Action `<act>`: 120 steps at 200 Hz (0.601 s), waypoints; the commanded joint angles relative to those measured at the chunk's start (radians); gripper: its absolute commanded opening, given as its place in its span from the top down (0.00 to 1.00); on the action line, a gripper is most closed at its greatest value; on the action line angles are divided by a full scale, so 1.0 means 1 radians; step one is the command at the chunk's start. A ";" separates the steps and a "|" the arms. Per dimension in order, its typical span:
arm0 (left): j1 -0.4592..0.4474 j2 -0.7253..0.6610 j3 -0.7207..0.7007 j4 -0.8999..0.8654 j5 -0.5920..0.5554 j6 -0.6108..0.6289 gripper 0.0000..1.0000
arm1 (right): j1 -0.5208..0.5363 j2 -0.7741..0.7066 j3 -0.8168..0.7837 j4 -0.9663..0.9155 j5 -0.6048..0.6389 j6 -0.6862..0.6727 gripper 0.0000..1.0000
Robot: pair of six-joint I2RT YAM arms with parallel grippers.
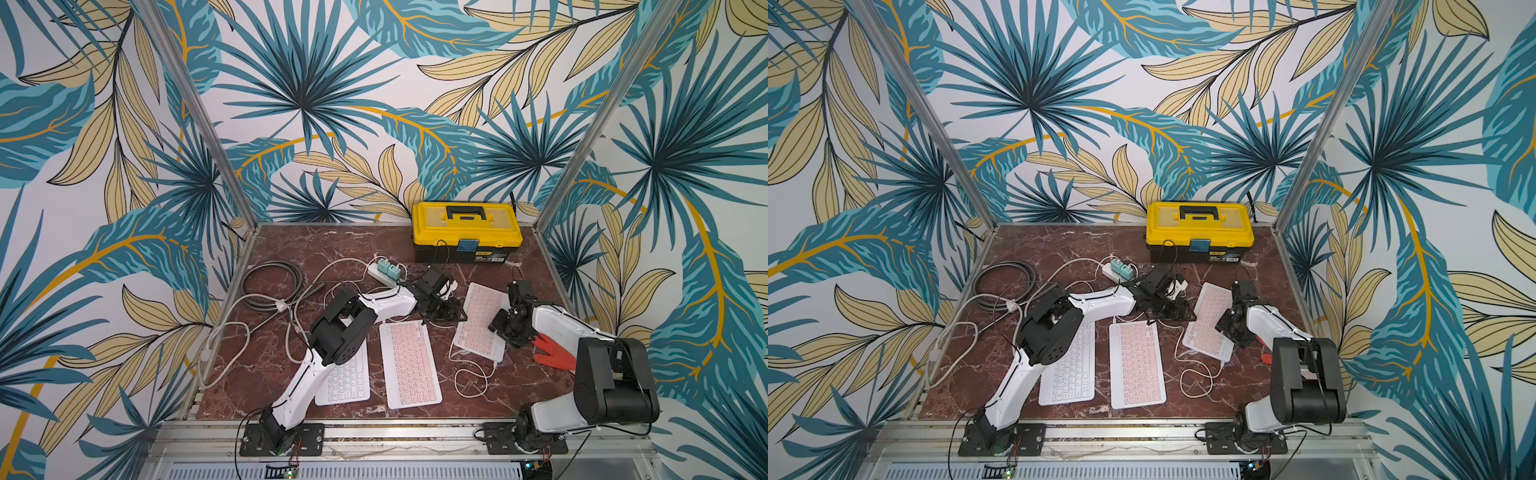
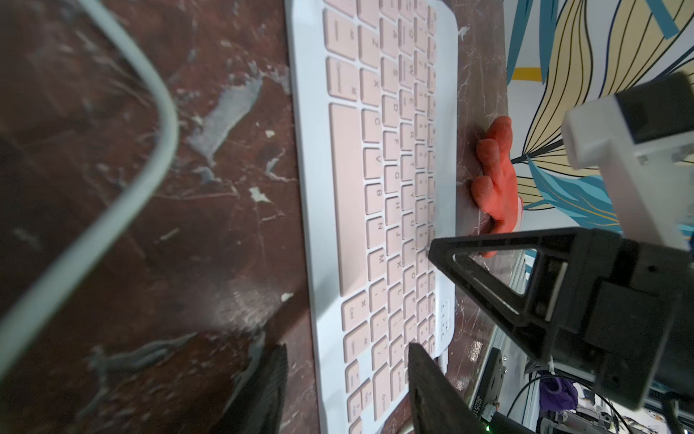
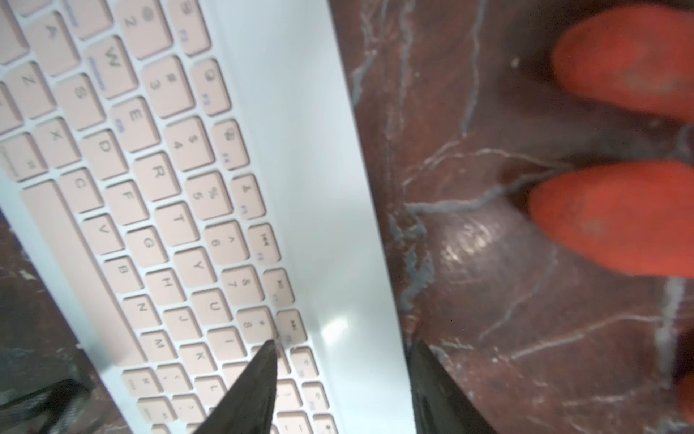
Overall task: Unplug the wireless keyboard
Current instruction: Move the keyboard to the center of the board.
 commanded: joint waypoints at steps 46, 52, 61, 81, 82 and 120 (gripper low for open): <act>-0.011 0.050 0.055 -0.002 0.030 -0.054 0.51 | -0.002 0.150 0.115 0.081 -0.133 -0.089 0.45; -0.011 0.050 0.061 -0.002 0.035 -0.051 0.51 | -0.002 0.161 0.127 0.083 -0.139 -0.090 0.46; -0.015 0.085 0.075 -0.003 0.040 -0.050 0.51 | -0.002 0.176 0.145 0.085 -0.150 -0.094 0.46; -0.020 0.100 0.100 -0.002 0.046 -0.058 0.51 | -0.002 0.201 0.180 0.081 -0.171 -0.108 0.46; -0.020 0.100 0.100 -0.002 0.046 -0.058 0.51 | -0.002 0.202 0.181 0.080 -0.172 -0.109 0.46; -0.011 0.066 0.058 -0.002 0.007 -0.049 0.51 | -0.002 0.151 0.212 -0.041 -0.043 -0.162 0.44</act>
